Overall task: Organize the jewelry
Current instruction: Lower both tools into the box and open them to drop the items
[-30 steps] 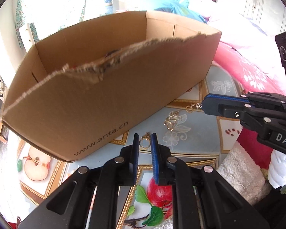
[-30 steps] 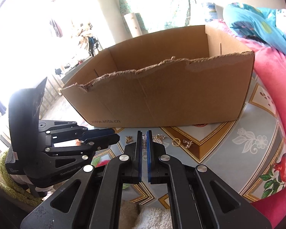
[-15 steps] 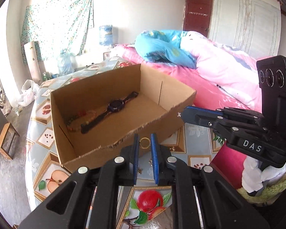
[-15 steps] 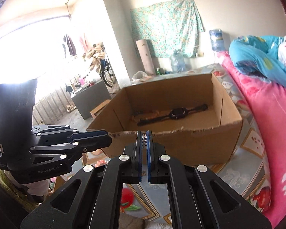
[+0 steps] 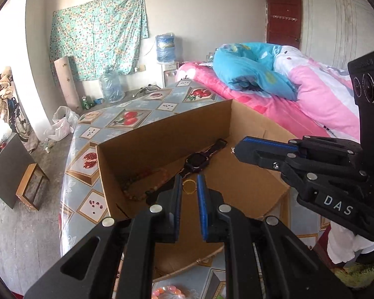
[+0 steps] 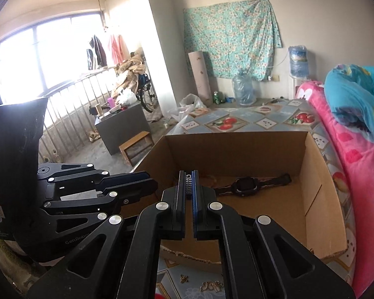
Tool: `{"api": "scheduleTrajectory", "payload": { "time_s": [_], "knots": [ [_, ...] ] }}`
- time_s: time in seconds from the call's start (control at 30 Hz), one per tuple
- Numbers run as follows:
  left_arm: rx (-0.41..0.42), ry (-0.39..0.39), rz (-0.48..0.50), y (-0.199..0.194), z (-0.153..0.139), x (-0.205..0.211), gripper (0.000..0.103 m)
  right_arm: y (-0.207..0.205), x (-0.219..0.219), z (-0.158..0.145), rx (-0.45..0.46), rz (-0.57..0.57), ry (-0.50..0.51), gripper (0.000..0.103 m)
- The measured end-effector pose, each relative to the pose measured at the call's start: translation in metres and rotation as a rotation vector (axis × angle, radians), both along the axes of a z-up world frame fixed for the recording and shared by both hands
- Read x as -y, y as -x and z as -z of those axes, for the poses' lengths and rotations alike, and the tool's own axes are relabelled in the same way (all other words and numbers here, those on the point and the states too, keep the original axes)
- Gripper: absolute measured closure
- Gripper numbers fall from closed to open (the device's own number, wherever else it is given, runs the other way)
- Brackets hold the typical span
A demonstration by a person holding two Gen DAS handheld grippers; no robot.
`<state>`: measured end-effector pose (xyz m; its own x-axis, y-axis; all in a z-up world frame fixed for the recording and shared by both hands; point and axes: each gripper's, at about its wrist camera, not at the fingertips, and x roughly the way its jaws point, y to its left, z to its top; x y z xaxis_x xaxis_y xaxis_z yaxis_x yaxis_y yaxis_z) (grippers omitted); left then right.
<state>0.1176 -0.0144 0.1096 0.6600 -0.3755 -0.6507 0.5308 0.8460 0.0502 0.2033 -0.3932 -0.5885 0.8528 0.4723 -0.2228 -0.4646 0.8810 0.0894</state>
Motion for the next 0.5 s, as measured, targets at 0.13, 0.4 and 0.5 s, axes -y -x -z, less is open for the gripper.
{"api": "scheduleTrajectory", "payload": {
  "time_s": [0.13, 0.4, 0.5],
  "knots": [
    [-0.029, -0.044, -0.035, -0.02, 0.013, 0.002, 0.091, -0.024, -0.006, 0.006, -0.087, 0.026, 0.008, 0.101],
    [-0.052, -0.127, -0.062, -0.041, 0.03, 0.01, 0.091, -0.052, -0.006, 0.009, -0.195, 0.046, -0.004, 0.1],
    [-0.063, -0.142, -0.07, -0.046, 0.034, 0.012, 0.091, -0.052, -0.007, 0.009, -0.208, 0.047, -0.002, 0.1]
  ]
}}
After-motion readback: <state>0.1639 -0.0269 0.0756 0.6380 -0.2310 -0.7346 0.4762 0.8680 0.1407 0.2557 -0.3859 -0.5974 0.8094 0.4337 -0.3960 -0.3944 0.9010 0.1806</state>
